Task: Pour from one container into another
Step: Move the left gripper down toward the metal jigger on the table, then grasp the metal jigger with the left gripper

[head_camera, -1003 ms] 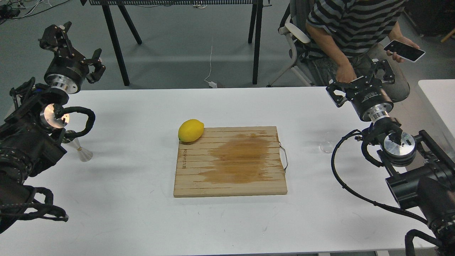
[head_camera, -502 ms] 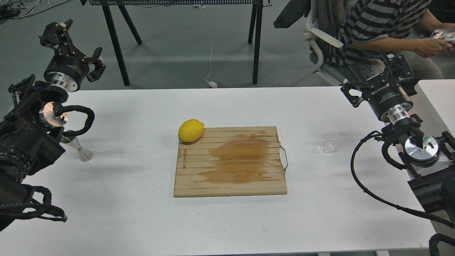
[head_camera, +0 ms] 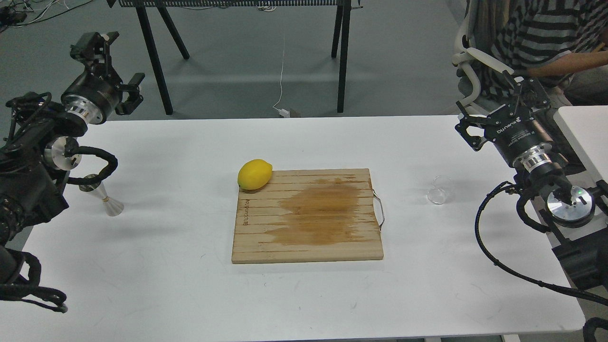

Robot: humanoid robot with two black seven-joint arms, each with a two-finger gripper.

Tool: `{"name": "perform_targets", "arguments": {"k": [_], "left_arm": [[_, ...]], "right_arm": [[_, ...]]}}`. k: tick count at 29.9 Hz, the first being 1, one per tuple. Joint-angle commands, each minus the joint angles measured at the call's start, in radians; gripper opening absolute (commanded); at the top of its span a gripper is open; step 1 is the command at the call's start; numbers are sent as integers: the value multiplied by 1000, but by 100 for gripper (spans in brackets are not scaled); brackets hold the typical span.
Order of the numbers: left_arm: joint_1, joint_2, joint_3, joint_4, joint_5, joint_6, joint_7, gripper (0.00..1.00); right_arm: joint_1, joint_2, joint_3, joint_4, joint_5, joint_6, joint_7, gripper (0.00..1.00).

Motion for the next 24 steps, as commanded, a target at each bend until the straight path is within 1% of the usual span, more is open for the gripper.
{"name": "perform_targets", "arguments": {"k": [1,4,6,9,12,15,20,24], "left_arm": [[6,150,45,-206,6,0,-1,100],[9,270,80,-422,46,0,-1,100],[10,315,82,-532,83,0,-1,100],[13,380,83,-677,115,39,-1,100],[42,450,85,-786,184,116,-2,100],[73,499,83,-857,302,148,-4,100],[143,629,83,-998,457,193,-7,100],[223,726,83,-1113,622,254,-9,100]], "right_arm": [[1,2,0,-1,0,0,1,99],[1,2,-1,-6,0,0,1,99],[1,3,-1,-6,0,0,1,99],[2,3,-3,-5,0,0,1,99],[7,3,-3,-1,0,0,1,99],[9,3,-3,0,0,0,1,99],[9,2,-3,-5,-2,0,1,99],[10,0,-1,-11,-5,1,1,99]]}}
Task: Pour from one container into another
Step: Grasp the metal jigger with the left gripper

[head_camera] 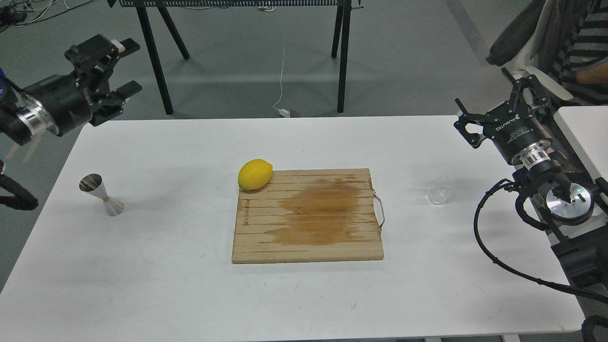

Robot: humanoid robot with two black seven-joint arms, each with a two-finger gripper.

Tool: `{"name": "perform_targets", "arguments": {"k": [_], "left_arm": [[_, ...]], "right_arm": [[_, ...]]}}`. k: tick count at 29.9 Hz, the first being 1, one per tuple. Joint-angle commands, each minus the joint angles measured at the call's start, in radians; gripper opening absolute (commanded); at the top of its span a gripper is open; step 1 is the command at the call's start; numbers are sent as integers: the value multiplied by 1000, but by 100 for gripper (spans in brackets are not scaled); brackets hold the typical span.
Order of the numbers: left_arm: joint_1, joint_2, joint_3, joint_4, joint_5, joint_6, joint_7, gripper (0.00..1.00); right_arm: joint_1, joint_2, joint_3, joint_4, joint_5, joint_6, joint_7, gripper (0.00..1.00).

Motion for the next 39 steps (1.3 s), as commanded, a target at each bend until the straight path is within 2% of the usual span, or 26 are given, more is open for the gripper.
{"name": "perform_targets", "arguments": {"k": [1,6,9,12,15,17,20,23,29,34,39], "left_arm": [[86,90,0,-111,155,66,-1,100],[237,175,2,-232,317,179,-4,100],[337,193,2,-258,445,244,-3,100],[431,187,2,-260,586,342,-3,100],[535,170,2,-258,711,472,28,100],[592,136,-3,-255,781,529,91,100],[617,100,-7,-238,838,561,138,100],[617,41,-18,-159,846,577,145,100],[615,-126,-124,81,958,583,148,99],[609,-213,-158,187,1019,586,190,99],[568,-279,-162,292,1024,588,203,98]], "right_arm": [[0,1,1,-7,-3,3,0,99],[3,3,1,-34,-3,12,0,99],[8,3,1,-59,0,15,0,99],[9,4,3,-60,0,14,0,99],[9,4,3,-64,-3,14,1,99],[9,4,1,-73,-3,14,1,99],[16,16,1,-91,-3,14,1,99],[17,22,0,-100,-3,14,1,99],[20,24,0,-100,-5,12,1,99],[22,21,-2,-100,-5,14,3,99],[22,18,-2,-99,-5,15,3,99]]}}
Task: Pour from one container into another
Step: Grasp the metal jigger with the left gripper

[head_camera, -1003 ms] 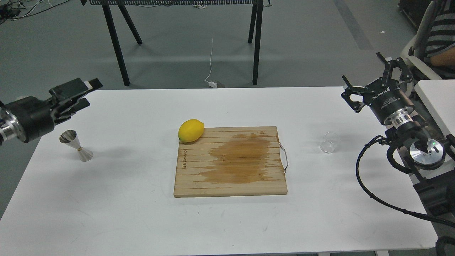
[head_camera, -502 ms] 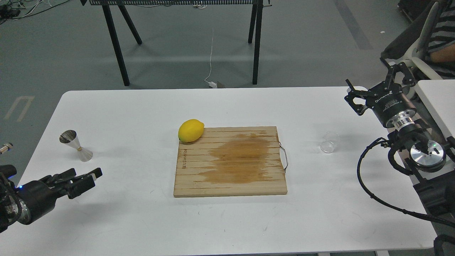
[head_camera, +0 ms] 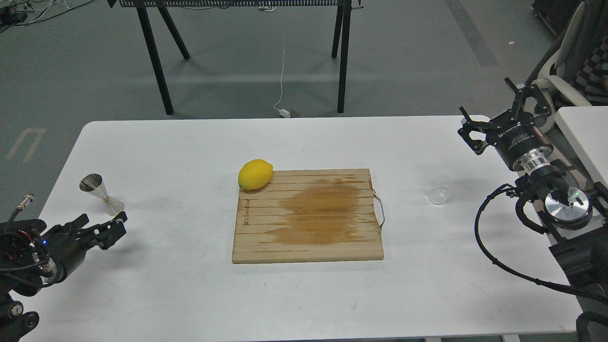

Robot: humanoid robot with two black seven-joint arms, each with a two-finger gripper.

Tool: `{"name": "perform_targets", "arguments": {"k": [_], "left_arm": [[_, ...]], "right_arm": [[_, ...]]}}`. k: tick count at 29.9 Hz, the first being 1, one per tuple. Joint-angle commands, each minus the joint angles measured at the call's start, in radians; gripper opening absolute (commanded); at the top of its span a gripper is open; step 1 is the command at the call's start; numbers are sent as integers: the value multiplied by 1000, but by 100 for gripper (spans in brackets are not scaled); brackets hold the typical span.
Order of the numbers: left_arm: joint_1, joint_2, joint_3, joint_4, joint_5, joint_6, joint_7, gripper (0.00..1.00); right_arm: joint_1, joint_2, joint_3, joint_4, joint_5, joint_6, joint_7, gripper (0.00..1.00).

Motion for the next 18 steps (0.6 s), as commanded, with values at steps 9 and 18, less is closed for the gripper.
{"name": "perform_targets", "arguments": {"k": [9,18], "left_arm": [[-139,-143,10,303,-3,1,-29,97],[-212,-246,15,484,-4,-2,-79,97]], "right_arm": [[2,-4,0,3,0,1,3,99],[0,-9,0,4,0,1,3,99]]}}
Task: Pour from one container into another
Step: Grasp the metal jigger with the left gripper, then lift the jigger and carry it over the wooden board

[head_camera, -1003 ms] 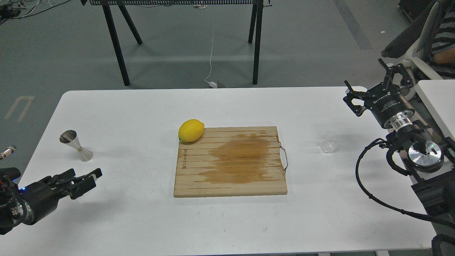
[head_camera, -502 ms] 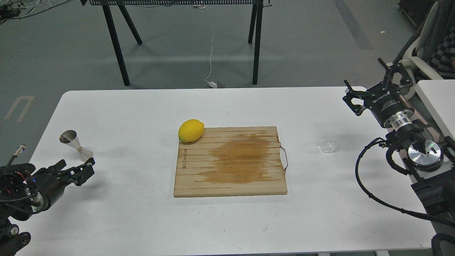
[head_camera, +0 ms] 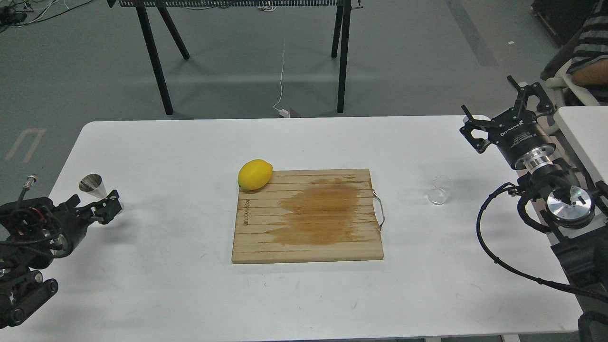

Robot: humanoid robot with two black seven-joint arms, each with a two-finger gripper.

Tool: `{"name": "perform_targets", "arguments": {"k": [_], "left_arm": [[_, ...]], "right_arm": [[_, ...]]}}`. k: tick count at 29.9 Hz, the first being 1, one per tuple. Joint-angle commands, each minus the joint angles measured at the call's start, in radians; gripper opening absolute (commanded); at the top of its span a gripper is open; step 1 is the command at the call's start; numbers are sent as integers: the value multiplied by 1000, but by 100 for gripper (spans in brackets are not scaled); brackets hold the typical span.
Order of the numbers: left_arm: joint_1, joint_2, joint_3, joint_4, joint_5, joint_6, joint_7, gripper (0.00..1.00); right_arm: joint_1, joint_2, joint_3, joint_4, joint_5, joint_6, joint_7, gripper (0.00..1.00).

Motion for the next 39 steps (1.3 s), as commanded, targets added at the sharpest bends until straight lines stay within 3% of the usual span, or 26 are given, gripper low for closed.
{"name": "perform_targets", "arguments": {"k": [1,9,12,17,20,22,23,27,35,39], "left_arm": [[-27,-39,2,68,-1,-1,-20,97],[-41,-79,5,131,-4,0,-29,86],[-43,-97,5,146,-2,0,-37,75],[-44,-99,6,171,4,0,-40,45],[-46,-99,6,171,4,0,-40,35],[-46,-99,8,171,5,0,-40,11],[-46,-97,8,171,4,0,-40,8],[-48,-97,6,171,2,13,-40,3],[-96,-94,3,142,1,77,-69,1],[-153,-27,2,24,1,95,-75,1]], "right_arm": [[-1,-1,0,1,-1,0,0,99],[-1,-1,0,1,-2,0,0,99],[-1,-1,0,3,-2,1,0,99],[-1,-1,0,3,-2,1,0,99],[-1,-1,0,3,-2,0,0,99],[-1,-1,0,3,-2,1,0,99],[-1,-1,0,3,-2,1,0,99],[-1,1,0,3,-2,0,0,99],[9,-1,-1,3,-2,0,0,99],[15,-2,5,-3,-2,-2,2,99]]}}
